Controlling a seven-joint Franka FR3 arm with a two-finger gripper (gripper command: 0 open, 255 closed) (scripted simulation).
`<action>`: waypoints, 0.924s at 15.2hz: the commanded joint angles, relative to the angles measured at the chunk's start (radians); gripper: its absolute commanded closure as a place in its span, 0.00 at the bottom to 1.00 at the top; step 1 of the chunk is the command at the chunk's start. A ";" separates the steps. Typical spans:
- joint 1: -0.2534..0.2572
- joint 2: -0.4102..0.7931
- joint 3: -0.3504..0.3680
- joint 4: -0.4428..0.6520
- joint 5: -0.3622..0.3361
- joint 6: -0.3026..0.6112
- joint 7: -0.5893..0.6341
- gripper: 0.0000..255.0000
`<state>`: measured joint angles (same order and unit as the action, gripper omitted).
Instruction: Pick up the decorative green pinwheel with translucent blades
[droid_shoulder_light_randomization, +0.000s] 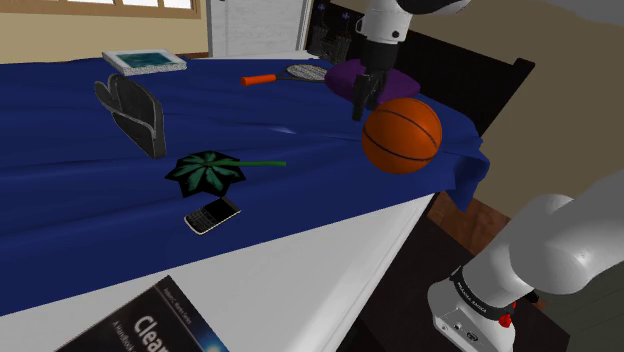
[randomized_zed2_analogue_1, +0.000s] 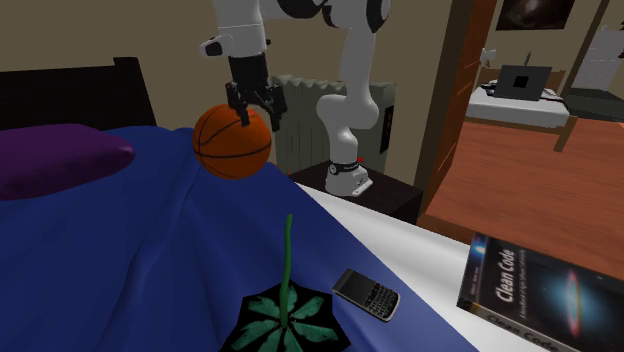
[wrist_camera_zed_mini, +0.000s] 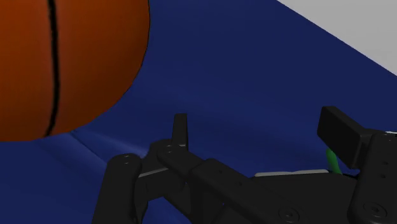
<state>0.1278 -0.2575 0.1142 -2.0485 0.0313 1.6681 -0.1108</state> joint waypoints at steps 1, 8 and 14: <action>0.016 0.065 0.023 0.044 -0.008 0.012 0.003 0.00; 0.075 0.314 0.093 0.249 -0.064 0.023 0.019 0.00; 0.145 0.539 0.138 0.467 -0.134 -0.006 0.032 0.00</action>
<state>0.2595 0.2466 0.2446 -1.6182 -0.0910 1.6704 -0.0805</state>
